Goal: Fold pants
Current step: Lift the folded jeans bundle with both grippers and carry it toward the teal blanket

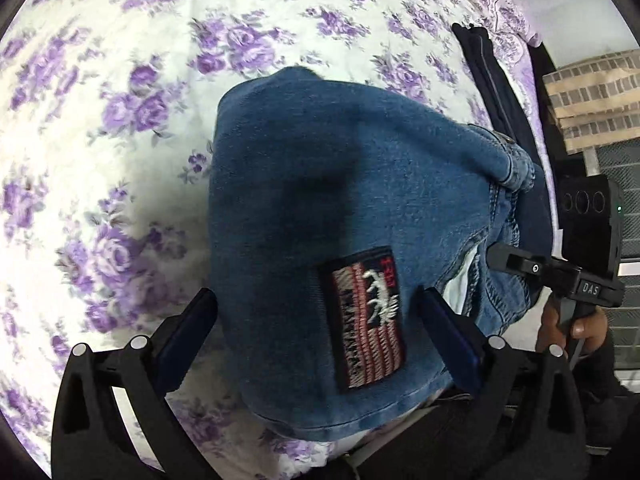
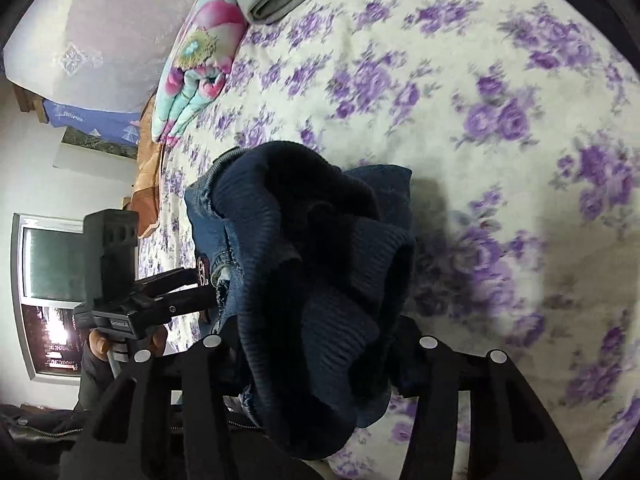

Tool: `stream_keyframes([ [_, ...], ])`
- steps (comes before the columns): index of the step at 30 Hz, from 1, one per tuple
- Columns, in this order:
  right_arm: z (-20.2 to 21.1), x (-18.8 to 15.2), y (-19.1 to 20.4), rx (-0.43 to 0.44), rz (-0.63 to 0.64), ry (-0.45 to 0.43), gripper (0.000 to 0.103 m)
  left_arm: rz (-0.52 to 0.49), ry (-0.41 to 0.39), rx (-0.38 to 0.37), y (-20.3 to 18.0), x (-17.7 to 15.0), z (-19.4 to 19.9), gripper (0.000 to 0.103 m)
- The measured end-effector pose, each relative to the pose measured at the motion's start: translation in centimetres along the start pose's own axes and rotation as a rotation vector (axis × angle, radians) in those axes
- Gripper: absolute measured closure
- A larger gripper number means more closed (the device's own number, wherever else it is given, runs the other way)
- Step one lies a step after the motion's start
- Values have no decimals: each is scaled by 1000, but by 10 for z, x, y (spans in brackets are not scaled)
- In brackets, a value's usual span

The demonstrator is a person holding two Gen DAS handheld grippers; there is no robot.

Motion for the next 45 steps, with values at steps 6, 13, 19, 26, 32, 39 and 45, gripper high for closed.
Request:
stream_keyframes([
  [6,-14,-1,-22,-40,-10,70,23,73,52,-79,0,-3,-31,11],
  [13,-29,-1,-6,-33,6,91,34,76,38,-50,-8,1,-25,28],
  [19,12,24,27,-16,142,18,42,4,-86,-2,-45,28,16,31],
  [26,50,97,64,-4,257,-147,42,-76,-271,95,-78,94,74,31],
  [32,63,153,79,-24,308,-222,42,-76,-340,134,-80,155,94,31],
  [39,83,262,120,-122,427,-385,42,-93,-471,161,-89,257,132,32],
  [45,79,367,138,-187,481,-479,41,-90,-562,190,-80,352,152,32],
])
Point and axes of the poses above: each gripper's, at about its wrist camera, not at the fingertips, and z roughly against the way its jaws point, y to its left, x to its top, the point moved 8 cm from there along -z, roughly the way its jaws point, and after that the axes turned 8 degrees about -x, right-handed, at the moved point
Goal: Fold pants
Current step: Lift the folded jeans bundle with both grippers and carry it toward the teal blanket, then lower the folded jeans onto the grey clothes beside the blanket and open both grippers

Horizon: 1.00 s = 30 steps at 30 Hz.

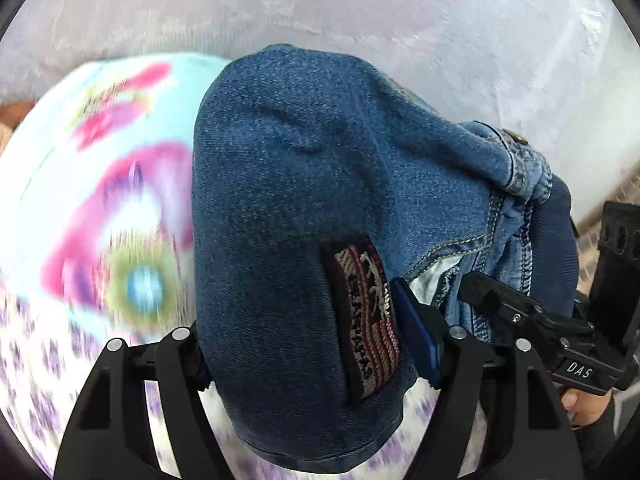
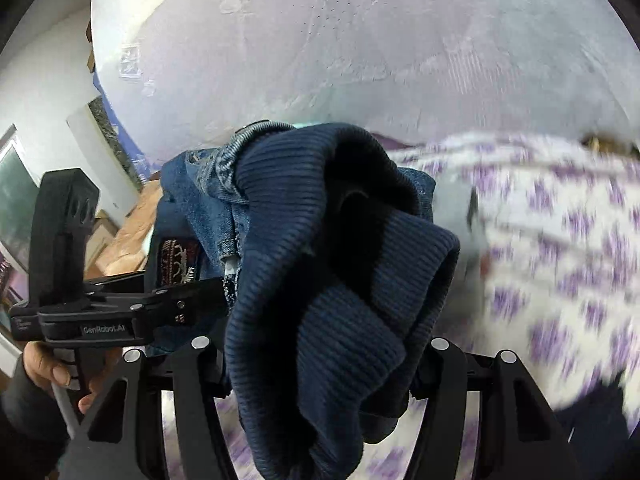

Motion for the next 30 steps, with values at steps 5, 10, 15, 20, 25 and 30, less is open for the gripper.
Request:
stream_keyframes([
  [5,-49,35,-25,-66,-6,-23,40,48,-9,-6,23,46,-57,33],
  [10,-130,28,-70,-233,-27,140,16,81,108,160,76,46,-129,4],
  [15,-150,28,-74,-316,72,100,4,69,98,203,82,44,-138,4],
  [20,-136,25,-74,-254,50,126,4,59,112,200,86,46,-131,4],
  [25,-63,21,-62,-295,60,-44,4,31,70,327,80,26,-89,4],
  [30,-3,-20,-46,-353,23,-109,4,1,13,387,62,-12,-34,5],
])
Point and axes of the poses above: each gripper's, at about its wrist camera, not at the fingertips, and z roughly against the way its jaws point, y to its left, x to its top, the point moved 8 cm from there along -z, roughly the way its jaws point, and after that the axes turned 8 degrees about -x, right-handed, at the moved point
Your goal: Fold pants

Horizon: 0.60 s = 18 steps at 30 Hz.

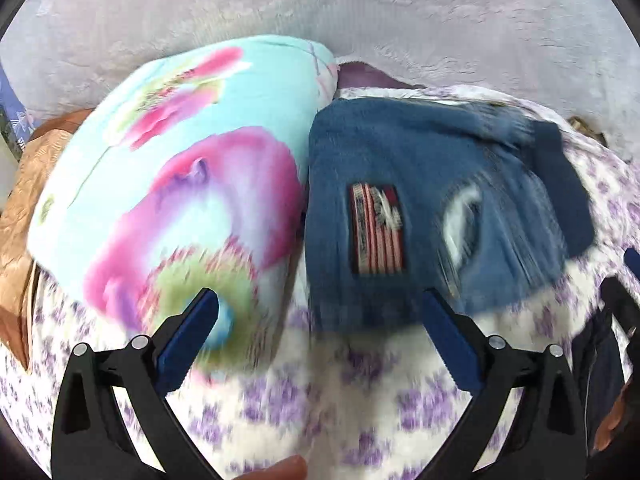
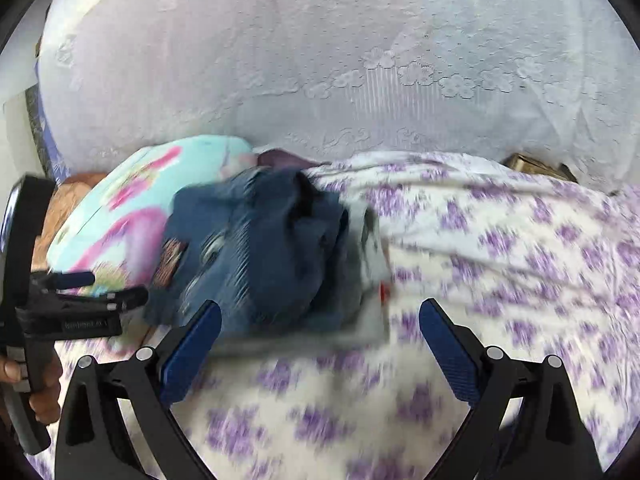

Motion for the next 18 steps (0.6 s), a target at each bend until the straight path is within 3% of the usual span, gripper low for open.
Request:
stream_keyframes([
  [3,34,-21,5,-28,1,-16,4,-16,-36,43,3,-24,31,5],
  [11,103,-65,13,-10,-46,13,4,22,-49,-3,2,-85,96,5],
  [18,161,-88,22,-7,-48,-21,4,-2,-51,-9,-7,-125,141,5],
])
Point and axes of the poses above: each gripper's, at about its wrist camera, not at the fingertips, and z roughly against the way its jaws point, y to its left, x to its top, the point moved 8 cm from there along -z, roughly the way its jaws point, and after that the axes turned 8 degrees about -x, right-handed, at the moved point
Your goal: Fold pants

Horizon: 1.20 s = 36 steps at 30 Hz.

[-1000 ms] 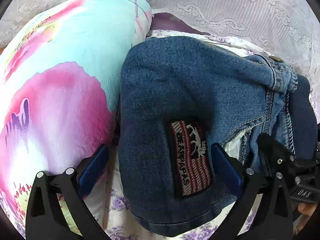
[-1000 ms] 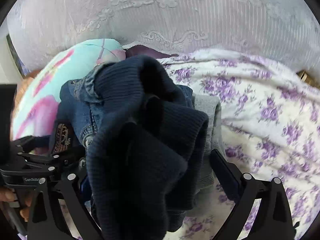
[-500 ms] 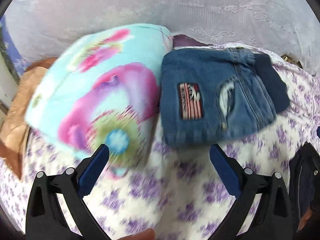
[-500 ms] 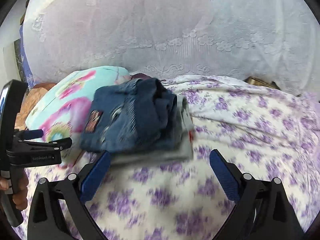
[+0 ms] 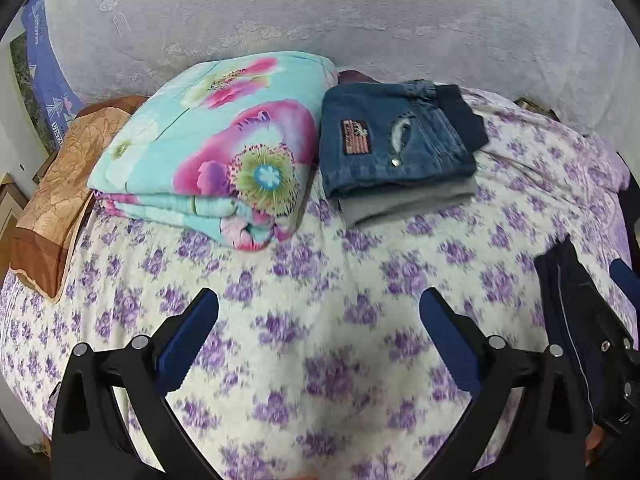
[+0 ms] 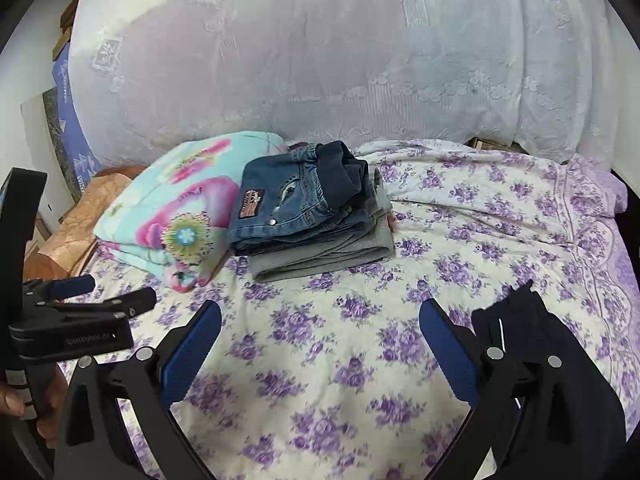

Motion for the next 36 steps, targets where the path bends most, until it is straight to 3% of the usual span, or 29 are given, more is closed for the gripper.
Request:
stream_keyframes([
  [14,50,-14,4,6,18,-33,4,-70,-64,-8,-20,-24,56,5],
  [22,58,-16,5,6,23,-33,4,-62,-64,-43,-24,-28,65,5],
  [36,64,-17,12,11,38,-38,4,-85,-80,-42,-28,-31,75,5],
])
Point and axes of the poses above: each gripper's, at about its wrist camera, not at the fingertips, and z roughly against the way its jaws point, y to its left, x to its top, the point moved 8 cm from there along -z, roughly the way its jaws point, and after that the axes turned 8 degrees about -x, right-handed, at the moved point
